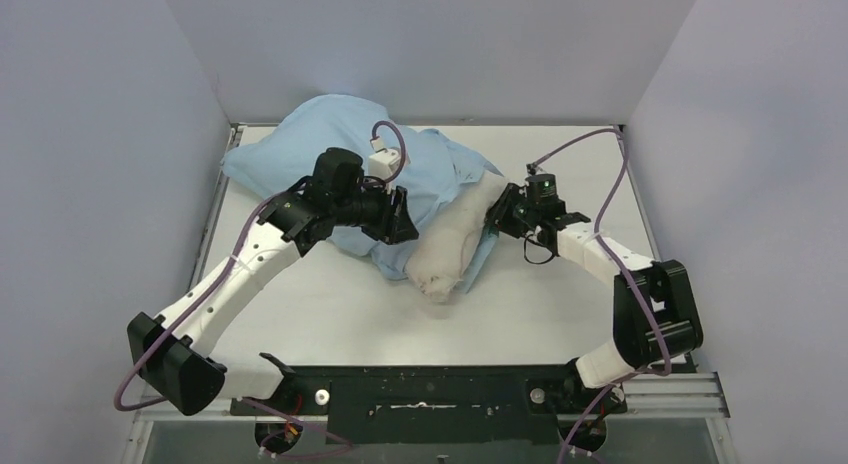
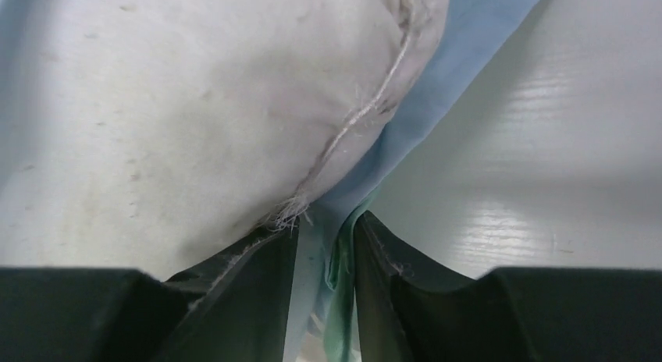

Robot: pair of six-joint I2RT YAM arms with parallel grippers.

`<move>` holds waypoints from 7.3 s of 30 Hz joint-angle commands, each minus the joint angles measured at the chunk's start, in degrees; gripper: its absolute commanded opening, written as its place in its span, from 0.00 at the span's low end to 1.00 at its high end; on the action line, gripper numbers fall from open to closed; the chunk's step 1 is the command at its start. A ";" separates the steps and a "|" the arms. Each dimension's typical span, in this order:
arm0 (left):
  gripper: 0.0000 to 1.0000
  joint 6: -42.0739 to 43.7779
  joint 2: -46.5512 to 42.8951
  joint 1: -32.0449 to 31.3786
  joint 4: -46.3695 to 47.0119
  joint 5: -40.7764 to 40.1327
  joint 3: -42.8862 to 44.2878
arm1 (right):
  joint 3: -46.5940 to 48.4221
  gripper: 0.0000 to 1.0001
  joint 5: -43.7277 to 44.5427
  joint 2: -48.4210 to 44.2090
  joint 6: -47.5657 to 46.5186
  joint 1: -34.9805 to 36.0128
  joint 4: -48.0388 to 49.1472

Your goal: Put the pillow into the pillowcase

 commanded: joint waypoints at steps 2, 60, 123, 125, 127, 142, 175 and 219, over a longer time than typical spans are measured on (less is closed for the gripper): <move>0.41 1.44 -4.62 -0.35 -1.86 -3.30 -2.53 | 6.02 0.42 1.43 -6.82 -5.23 -0.73 -5.76; 0.51 0.42 -4.86 -17.77 14.28 -26.34 -12.73 | -4.90 0.66 7.51 -24.62 -6.40 0.86 -2.96; 0.00 12.64 24.95 -19.70 -11.62 -54.73 41.10 | -17.56 0.57 -4.02 -21.12 3.61 -4.82 23.31; 0.00 12.02 23.75 -19.31 -12.28 -53.46 42.92 | -16.61 0.57 -0.76 -18.79 4.13 -0.99 25.71; 0.00 10.79 22.76 -18.95 -12.85 -51.70 44.71 | -15.29 0.56 1.63 -15.93 4.56 2.49 28.87; 0.00 -5.22 18.33 -15.32 -11.09 -31.07 45.69 | -7.93 0.55 24.26 3.34 -7.75 16.34 44.97; 0.00 -9.94 10.74 -5.46 -2.62 -32.81 35.05 | -7.17 0.00 12.55 11.47 -3.78 10.82 70.33; 0.00 -0.05 13.31 -1.70 -5.76 -46.04 18.21 | -12.54 0.00 -16.14 -18.07 13.42 -9.03 69.75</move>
